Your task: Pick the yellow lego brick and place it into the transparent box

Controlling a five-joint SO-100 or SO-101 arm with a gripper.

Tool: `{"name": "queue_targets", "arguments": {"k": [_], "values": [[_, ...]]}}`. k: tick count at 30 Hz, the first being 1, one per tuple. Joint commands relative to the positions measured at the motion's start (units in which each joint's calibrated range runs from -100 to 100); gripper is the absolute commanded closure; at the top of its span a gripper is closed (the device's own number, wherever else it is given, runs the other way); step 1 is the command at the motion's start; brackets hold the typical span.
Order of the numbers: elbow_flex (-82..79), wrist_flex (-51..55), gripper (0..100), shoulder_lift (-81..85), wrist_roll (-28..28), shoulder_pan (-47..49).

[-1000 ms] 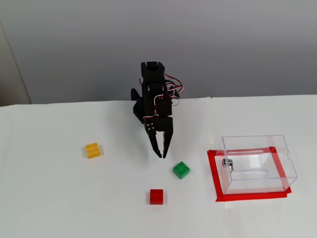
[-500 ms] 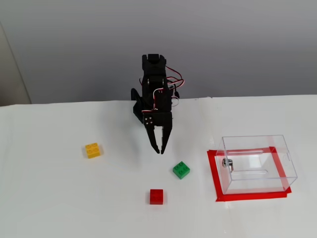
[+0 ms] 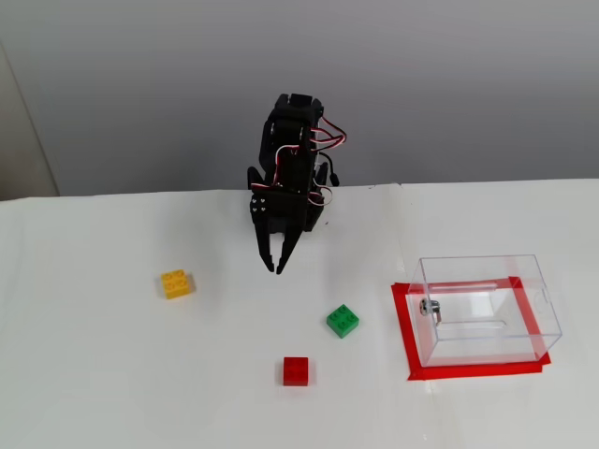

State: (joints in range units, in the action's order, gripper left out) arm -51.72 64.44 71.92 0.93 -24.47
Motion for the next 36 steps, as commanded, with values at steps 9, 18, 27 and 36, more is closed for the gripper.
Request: {"name": "queue_targets", "arguments": {"k": [9, 18, 27, 36], "values": [[15.9, 1.4, 98, -13.2, 0.3, -12.7], [24.3, 1.3, 98, -25.4, 0.4, -25.3], [31.5, 1.5, 98, -36.6, 0.4, -38.9], [34.9, 1.5, 85, -46.7, 0.1, -47.2]]}}
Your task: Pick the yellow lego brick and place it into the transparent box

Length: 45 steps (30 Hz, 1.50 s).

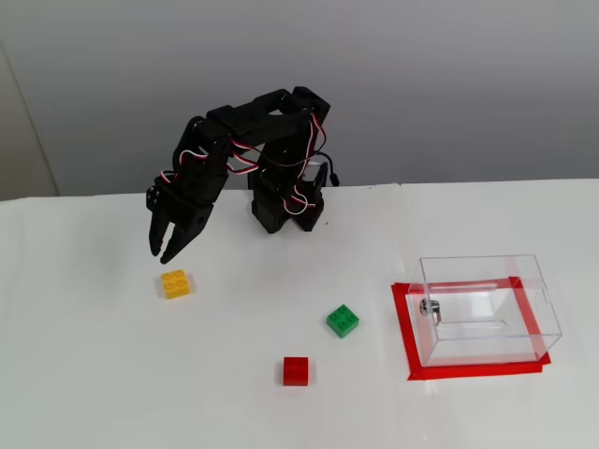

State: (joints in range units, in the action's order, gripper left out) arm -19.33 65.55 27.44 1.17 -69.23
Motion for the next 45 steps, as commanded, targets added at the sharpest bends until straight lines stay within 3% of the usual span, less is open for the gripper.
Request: {"name": "queue_targets", "arguments": {"k": [1, 11, 22, 29, 39, 45], "values": [[2.4, 0.4, 84, -3.1, -0.1, -3.0], [2.3, 0.6, 83, -12.9, -0.3, -3.9], [2.3, 7.9, 82, -17.0, -0.4, -3.6], [2.4, 7.5, 61, -16.6, -1.9, -3.5], [2.2, 3.5, 60, -17.0, -7.3, -3.3], [1.8, 0.2, 60, -17.0, -7.6, -3.7]]}}
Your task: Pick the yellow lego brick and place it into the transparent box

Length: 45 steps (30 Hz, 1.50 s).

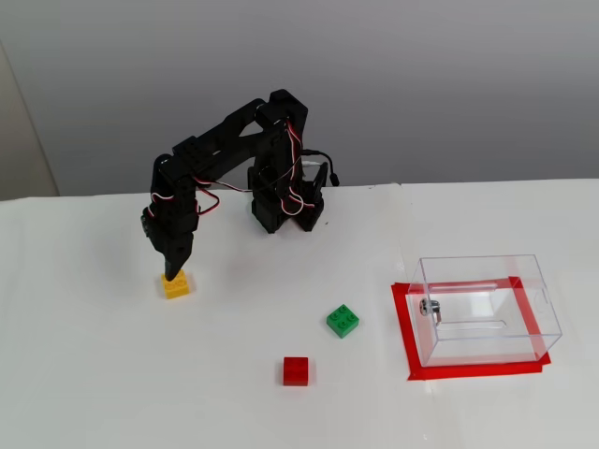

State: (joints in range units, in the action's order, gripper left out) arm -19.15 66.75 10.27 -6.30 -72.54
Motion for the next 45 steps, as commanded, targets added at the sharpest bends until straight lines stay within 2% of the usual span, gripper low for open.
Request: {"name": "queue_targets", "arguments": {"k": [1, 20, 45], "values": [[1.5, -1.3, 60, 0.0, -0.1, -0.4], [4.4, -1.3, 60, -11.6, -0.2, 2.7], [3.7, -0.5, 60, -18.7, 0.4, 2.7]]}}
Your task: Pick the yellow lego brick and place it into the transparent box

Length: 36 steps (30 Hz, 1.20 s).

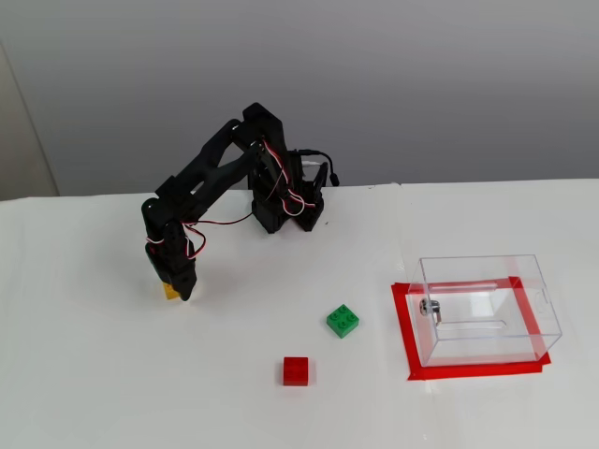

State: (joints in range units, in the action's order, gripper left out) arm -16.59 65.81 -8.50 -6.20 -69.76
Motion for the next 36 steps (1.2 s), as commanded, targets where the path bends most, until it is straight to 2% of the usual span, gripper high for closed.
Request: {"name": "queue_targets", "arguments": {"k": [1, 9, 15, 20, 30, 36], "values": [[1.1, 0.3, 60, -0.3, 0.3, -0.1], [1.0, 0.5, 61, -1.3, 0.4, -0.1], [1.0, 0.5, 86, -1.3, 0.4, 0.0], [1.0, 0.5, 97, -1.3, 0.4, -0.1], [1.8, 0.8, 98, 0.1, 0.3, 0.2], [1.7, 2.5, 98, 7.9, 0.3, 1.7]]}}
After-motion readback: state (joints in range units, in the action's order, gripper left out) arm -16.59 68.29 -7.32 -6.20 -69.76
